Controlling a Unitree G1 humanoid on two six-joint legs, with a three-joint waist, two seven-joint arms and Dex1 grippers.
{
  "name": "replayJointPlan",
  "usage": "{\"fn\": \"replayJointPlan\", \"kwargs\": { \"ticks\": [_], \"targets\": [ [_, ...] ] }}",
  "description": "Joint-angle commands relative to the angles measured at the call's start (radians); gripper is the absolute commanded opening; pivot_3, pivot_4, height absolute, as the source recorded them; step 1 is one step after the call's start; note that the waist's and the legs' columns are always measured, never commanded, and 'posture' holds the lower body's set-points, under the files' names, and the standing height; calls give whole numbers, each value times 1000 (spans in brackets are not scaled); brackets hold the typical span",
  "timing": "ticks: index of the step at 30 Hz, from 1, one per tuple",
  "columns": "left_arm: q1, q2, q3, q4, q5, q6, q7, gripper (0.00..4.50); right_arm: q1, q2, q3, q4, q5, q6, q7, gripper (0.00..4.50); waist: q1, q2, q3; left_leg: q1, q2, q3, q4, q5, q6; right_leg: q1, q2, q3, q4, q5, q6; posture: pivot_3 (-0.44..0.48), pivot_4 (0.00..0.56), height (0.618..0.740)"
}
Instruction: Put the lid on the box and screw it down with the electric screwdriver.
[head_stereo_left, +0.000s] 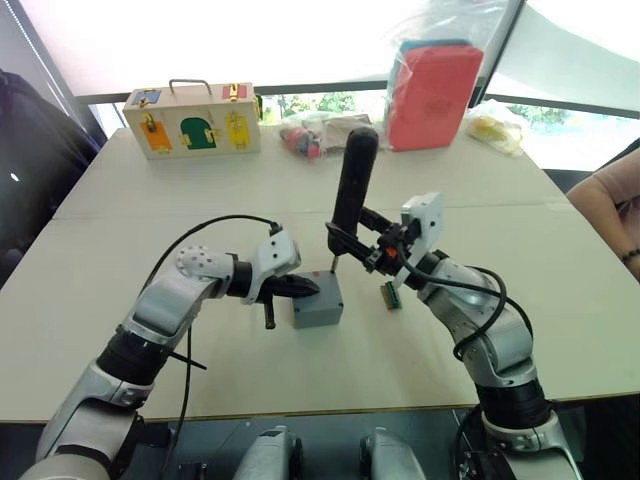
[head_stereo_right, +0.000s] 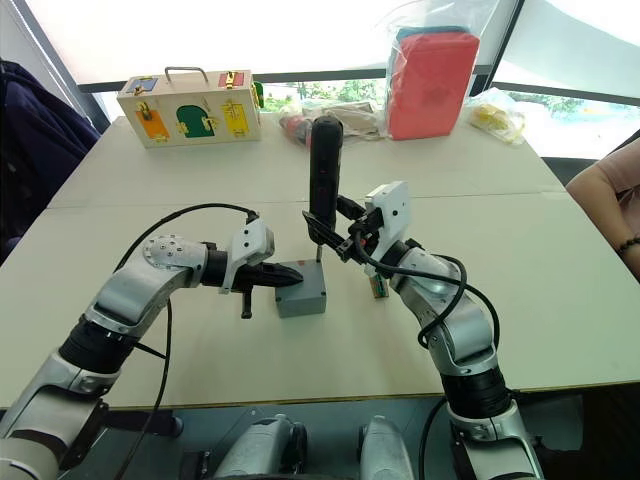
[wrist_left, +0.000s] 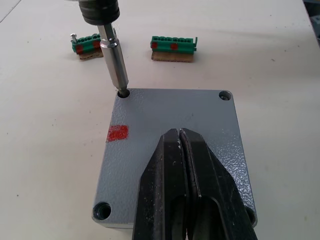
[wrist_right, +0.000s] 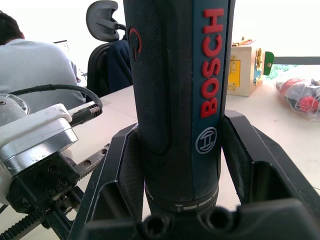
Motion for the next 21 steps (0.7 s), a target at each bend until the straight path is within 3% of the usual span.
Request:
{"fn": "replayJointPlan", "kwargs": {
  "ticks": [1,9,21],
  "targets": [
    [10,-1,-26,3,19,6,2,0,48,-15,36,72,-33,93,-14,1957,0,0,0,0,0,0,0,0,0,0,0,0,0,0,0,0,150,740],
    [43,21,-33,-16,31,-1,2,0,77,-33,59,68,-68,138,-55,1957,0,-1,-3,12,0,0,-3,-2,2,7,-3,-1,-3,-2,-1,0,150,740],
    [68,38,-18,-24,26,13,11,0,43,-14,53,129,-68,159,-114,1957,1,-2,-15,12,0,-2,-6,-4,2,8,-5,-1,-7,-5,-4,0,150,740]
  ]
}}
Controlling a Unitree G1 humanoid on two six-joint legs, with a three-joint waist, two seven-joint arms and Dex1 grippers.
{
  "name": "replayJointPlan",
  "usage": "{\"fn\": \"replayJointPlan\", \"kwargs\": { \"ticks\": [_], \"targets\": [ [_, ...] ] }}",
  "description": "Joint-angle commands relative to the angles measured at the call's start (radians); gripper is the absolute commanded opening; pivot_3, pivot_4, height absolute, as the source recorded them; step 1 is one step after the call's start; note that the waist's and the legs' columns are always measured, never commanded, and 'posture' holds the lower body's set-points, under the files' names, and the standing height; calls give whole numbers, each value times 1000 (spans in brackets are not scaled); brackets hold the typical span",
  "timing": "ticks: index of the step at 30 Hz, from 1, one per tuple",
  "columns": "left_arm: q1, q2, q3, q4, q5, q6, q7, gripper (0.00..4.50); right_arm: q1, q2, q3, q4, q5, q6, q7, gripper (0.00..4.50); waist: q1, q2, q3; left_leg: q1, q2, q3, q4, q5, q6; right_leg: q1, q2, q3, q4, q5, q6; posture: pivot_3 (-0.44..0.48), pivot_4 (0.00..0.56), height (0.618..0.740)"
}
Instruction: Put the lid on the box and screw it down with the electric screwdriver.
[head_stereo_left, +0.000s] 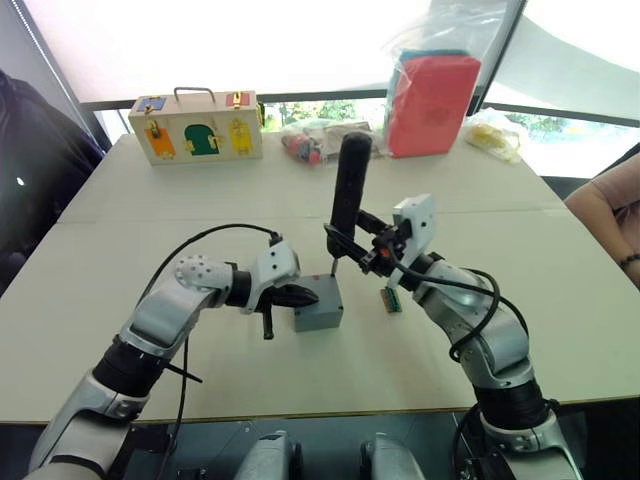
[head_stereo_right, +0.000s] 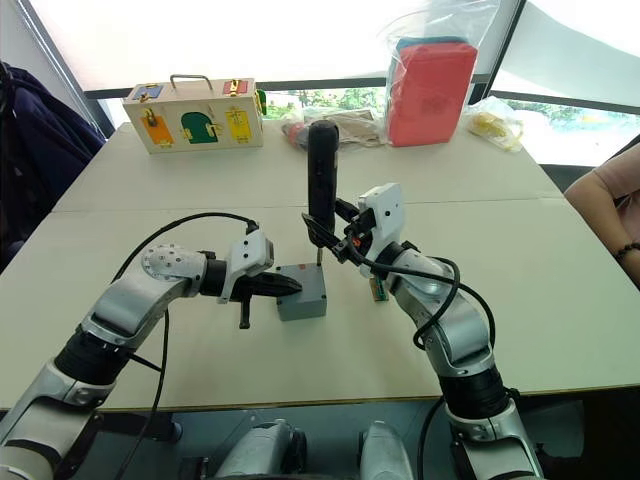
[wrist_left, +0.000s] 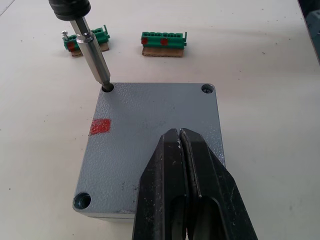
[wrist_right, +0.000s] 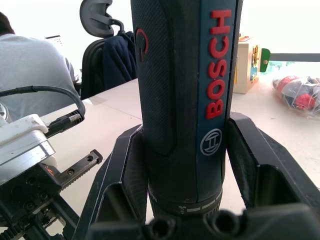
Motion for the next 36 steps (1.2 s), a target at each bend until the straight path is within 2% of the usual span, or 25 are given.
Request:
{"fn": "replayJointPlan", "kwargs": {
  "ticks": [1,11,21,36],
  "targets": [
    [14,11,-15,28,23,12,6,0,41,-12,24,137,-54,112,-32,1957,0,0,-1,0,0,0,0,0,0,0,0,0,0,0,0,0,150,740],
    [19,-2,-27,38,24,7,12,0,40,18,6,133,-27,202,-73,1957,18,-2,-8,1,0,0,-7,0,0,0,-1,0,-5,0,-1,0,150,740],
    [13,-7,-35,64,30,-9,3,0,116,21,-25,56,5,153,-46,1957,17,-2,-12,1,0,0,-9,0,0,0,-2,0,-8,0,-2,0,150,740],
    [-19,-9,-54,107,38,-36,-19,0,149,-2,39,147,-93,72,-39,1957,17,-2,-17,1,0,0,-11,0,0,0,-4,-1,-10,-2,-4,0,150,740]
  ]
}}
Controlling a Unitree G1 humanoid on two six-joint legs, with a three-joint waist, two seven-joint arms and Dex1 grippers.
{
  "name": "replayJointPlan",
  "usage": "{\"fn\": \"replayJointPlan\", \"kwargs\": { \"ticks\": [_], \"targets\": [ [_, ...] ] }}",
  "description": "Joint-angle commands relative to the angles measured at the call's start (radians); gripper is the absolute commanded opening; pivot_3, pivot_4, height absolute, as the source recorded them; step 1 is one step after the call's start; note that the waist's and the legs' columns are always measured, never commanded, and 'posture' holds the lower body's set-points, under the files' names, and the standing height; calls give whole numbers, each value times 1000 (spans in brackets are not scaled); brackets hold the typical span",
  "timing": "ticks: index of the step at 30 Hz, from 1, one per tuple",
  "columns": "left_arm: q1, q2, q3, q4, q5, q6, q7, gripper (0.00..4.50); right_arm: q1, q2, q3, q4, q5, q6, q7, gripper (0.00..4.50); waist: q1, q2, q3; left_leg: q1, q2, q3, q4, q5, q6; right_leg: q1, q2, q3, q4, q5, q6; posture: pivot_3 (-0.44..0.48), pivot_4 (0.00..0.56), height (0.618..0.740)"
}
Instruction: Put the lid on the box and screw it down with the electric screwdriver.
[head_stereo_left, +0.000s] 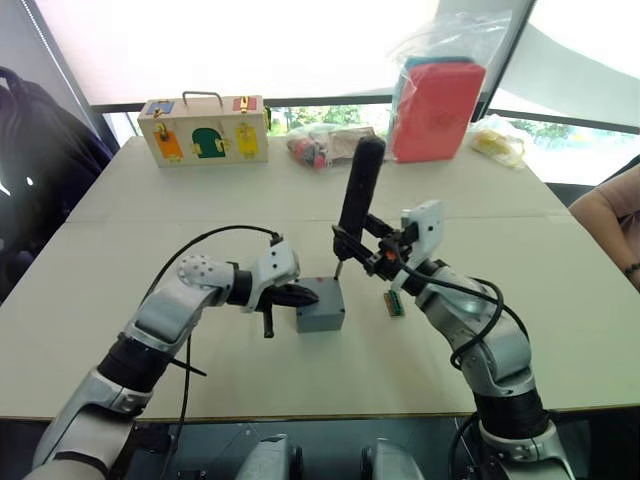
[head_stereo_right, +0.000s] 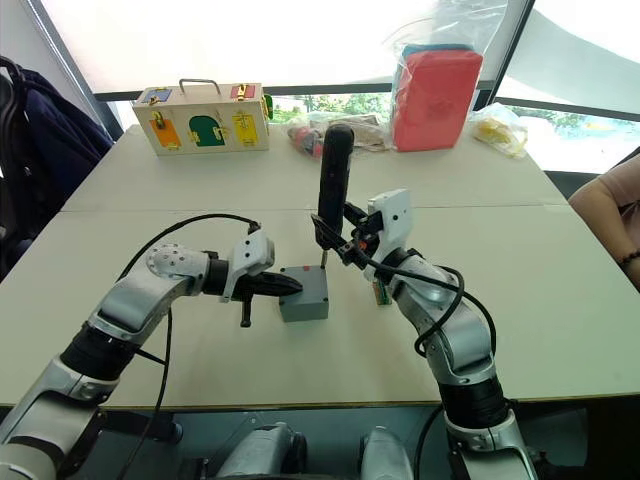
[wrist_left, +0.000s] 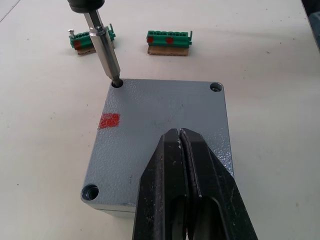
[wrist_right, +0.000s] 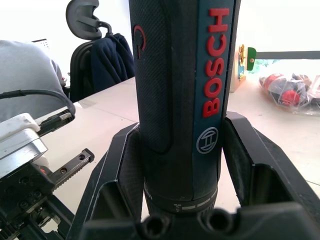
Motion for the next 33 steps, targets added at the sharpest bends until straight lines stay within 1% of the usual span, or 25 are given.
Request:
{"fn": "replayJointPlan", "kwargs": {
  "ticks": [1,9,12,15,19,21,23,26,28,33],
  "targets": [
    [8,5,-32,26,35,13,-5,0,91,-24,52,177,-66,85,-9,1957,0,-1,-1,0,0,0,0,0,0,0,0,0,0,0,0,0,150,740],
    [16,4,-33,35,42,9,-1,0,91,-16,48,165,-58,69,-8,1957,0,-1,-2,0,0,0,-2,0,-1,0,0,0,-1,-1,-1,0,150,740],
    [18,-1,-35,40,48,3,5,0,81,-19,29,120,-41,36,8,1957,0,0,-1,0,0,0,-2,-2,-2,0,-1,0,-2,-1,-1,0,150,740],
    [20,-2,-32,40,50,-8,5,0,74,-27,6,54,-7,43,27,1957,1,0,1,-1,0,0,-2,-2,-3,0,-1,0,-3,-1,-1,0,150,740],
    [27,0,-5,21,18,-4,-13,0,92,-68,17,-34,45,52,109,1957,0,2,6,-2,0,0,-3,-2,-3,0,-1,0,-5,-1,-1,0,150,740],
    [53,29,23,-12,-15,2,-42,0,86,-73,45,-63,75,51,152,1957,-1,2,12,-2,1,0,-3,-2,-3,-1,-1,0,-6,-1,-1,0,150,740],
    [74,59,47,-38,-30,5,-64,0,54,-57,59,-78,92,76,152,1957,-5,2,15,-2,1,0,-4,-2,-3,-1,0,0,-7,-1,-1,0,150,740],
    [88,84,69,-81,-57,43,-71,0,-7,-44,58,-61,104,106,157,1957,-29,2,16,-2,1,0,-14,0,0,-3,0,-1,-13,-1,-1,0,150,740],
    [106,101,76,-106,-64,63,-69,0,-30,-45,62,-53,106,127,162,1957,-29,3,17,-3,1,0,-18,0,0,-7,1,-1,-14,-1,-1,0,150,740],
    [147,134,91,-148,-78,80,-66,0,-36,-35,91,-53,102,161,159,1957,-27,4,19,-3,2,0,-21,-2,-3,-8,1,-2,-14,-1,-2,0,150,740]
  ]
}}
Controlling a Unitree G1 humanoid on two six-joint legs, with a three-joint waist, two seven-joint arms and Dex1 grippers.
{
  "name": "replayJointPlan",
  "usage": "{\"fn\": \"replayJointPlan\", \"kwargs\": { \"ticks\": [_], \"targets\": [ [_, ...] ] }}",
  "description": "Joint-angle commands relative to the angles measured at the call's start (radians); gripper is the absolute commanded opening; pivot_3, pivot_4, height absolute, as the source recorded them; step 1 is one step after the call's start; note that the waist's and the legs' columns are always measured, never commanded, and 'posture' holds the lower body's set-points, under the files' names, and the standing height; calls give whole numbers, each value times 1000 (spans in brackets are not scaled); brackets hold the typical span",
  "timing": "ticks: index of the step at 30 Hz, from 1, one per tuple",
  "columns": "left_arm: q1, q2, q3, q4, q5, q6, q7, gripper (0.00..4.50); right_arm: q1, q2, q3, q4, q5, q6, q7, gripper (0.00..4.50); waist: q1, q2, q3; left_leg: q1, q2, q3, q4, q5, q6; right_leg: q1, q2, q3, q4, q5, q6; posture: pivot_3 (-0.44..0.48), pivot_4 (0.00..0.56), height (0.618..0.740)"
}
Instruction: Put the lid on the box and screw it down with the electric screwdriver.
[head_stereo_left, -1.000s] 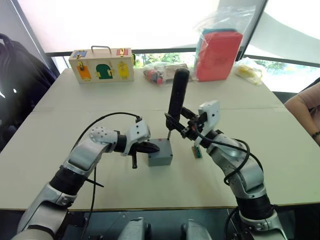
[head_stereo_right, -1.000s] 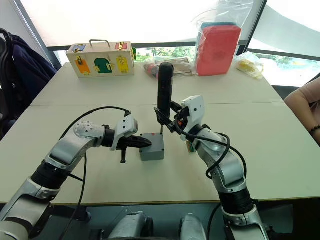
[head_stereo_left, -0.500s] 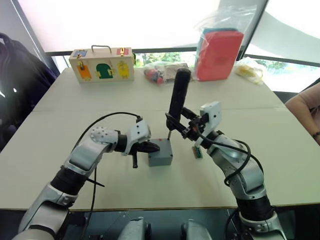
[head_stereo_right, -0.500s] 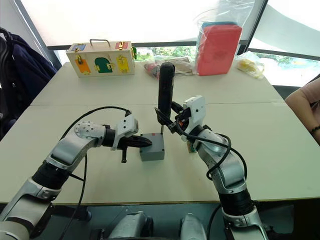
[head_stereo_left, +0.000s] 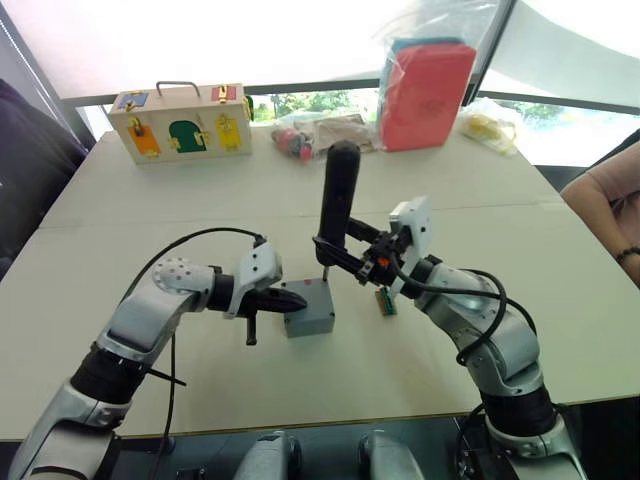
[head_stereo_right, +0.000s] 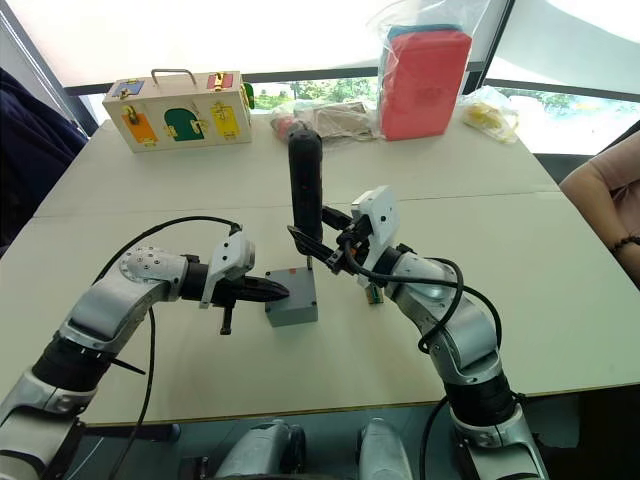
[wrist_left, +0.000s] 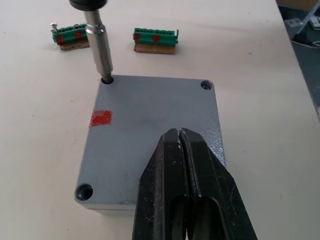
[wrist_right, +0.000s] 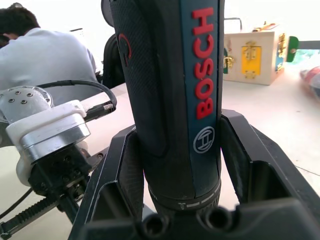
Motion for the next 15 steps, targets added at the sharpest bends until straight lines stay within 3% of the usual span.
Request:
{"fn": "replayJointPlan", "kwargs": {
  "ticks": [1,15],
  "targets": [
    [41,29,-8,-15,3,39,5,0,34,11,71,31,9,69,14,1957,-1,0,0,0,0,0,0,0,-1,0,0,0,-1,0,0,0,150,740],
    [53,52,-19,-5,23,21,11,0,41,64,52,74,4,59,-6,1957,-1,1,0,0,0,0,0,-1,-1,1,0,0,-2,-1,-1,0,150,740]
  ]
}}
